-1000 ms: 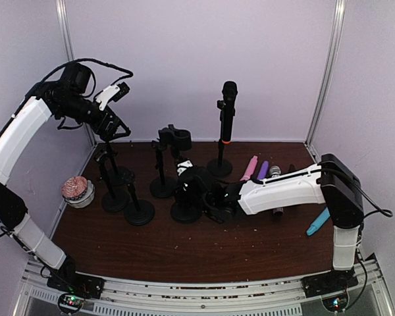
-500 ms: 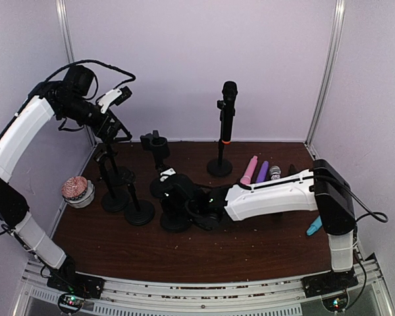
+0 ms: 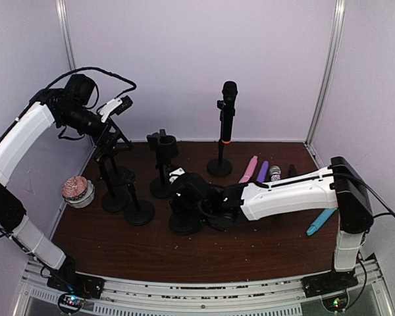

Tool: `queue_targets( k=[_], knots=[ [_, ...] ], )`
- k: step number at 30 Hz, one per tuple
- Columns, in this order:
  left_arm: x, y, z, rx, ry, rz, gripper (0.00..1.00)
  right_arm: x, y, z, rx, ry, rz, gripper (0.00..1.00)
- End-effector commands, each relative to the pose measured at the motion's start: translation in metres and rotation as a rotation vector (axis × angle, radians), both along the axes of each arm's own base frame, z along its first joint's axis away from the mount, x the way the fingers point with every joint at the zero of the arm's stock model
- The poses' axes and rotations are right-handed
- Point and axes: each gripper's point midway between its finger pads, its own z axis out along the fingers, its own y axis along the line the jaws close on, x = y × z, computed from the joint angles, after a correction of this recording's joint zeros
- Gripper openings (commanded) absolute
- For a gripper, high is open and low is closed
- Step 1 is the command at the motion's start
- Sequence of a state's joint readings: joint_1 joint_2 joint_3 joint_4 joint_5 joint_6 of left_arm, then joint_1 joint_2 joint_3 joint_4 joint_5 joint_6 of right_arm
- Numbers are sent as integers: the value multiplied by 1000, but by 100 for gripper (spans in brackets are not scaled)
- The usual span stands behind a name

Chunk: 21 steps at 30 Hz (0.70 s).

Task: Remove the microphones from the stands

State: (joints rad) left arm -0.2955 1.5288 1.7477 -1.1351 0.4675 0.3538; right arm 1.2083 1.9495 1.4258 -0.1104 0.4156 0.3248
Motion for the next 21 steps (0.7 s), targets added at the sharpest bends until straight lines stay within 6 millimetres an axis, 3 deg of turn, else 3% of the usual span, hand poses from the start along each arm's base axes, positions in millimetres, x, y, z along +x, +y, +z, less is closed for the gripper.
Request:
queue_targets(
  k=[1,8,15,21],
  knots=[
    [-18,-1,12,-35,-41,-42,97,3,-9,70,214,-57,-10,0],
    [-31,-10,14,-85,-27,-102,93,1,-35,107,342,-52,9,0],
    [-53,-48,5,-72,-31,-248,90,-9,-56,177,509,-51,136,0],
    [-77,-76,-6,-69,7,-355,91,-15,-66,230,537,-107,180,0]
  ],
)
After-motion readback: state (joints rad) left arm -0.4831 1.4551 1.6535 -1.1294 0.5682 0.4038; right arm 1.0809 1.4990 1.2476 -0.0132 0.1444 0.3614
